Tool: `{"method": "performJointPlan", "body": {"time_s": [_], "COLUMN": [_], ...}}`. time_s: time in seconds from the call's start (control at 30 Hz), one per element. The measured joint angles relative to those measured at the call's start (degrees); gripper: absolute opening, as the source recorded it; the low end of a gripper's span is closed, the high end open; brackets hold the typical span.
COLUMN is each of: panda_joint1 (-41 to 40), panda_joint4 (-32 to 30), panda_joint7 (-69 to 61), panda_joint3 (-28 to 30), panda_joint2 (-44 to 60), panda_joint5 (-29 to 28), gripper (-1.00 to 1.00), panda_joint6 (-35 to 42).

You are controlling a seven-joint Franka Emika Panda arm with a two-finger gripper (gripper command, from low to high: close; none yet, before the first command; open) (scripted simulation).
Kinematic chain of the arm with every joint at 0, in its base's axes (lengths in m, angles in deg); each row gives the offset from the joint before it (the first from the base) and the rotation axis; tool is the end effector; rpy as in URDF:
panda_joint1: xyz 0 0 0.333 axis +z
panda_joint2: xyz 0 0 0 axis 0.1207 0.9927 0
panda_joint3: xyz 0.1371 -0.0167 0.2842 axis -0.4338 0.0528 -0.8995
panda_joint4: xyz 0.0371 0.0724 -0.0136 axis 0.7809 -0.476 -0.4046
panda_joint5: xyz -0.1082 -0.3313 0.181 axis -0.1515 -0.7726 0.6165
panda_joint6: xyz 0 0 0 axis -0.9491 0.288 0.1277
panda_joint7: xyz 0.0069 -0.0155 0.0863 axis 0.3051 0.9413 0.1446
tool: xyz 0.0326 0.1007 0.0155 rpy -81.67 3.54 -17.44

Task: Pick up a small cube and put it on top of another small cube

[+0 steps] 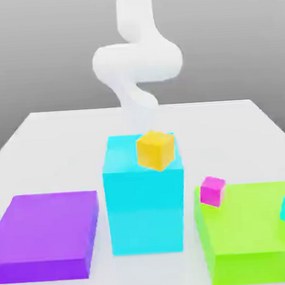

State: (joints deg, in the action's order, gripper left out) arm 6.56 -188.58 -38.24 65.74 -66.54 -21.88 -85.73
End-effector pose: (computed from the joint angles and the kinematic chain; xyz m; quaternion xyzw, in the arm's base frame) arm 0.3777 0.0160 0.6902 -0.8572 0.3649 -0.3358 0.1390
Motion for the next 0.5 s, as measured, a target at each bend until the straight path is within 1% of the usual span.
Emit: {"method": "performJointPlan", "body": {"time_s": [0.27, 0.5], "panda_joint1": [-0.8, -0.3], "panda_joint4": [3.9, 7.3], "panda_joint7": [7.9, 16.2], "panda_joint3": [-6.9, -12.0], "panda_joint2": [16.8, 31.4], "panda_joint5": [-2.4, -6.7], "gripper": [0.00, 0.00], "panda_joint6": [-2.5, -4.6]}}
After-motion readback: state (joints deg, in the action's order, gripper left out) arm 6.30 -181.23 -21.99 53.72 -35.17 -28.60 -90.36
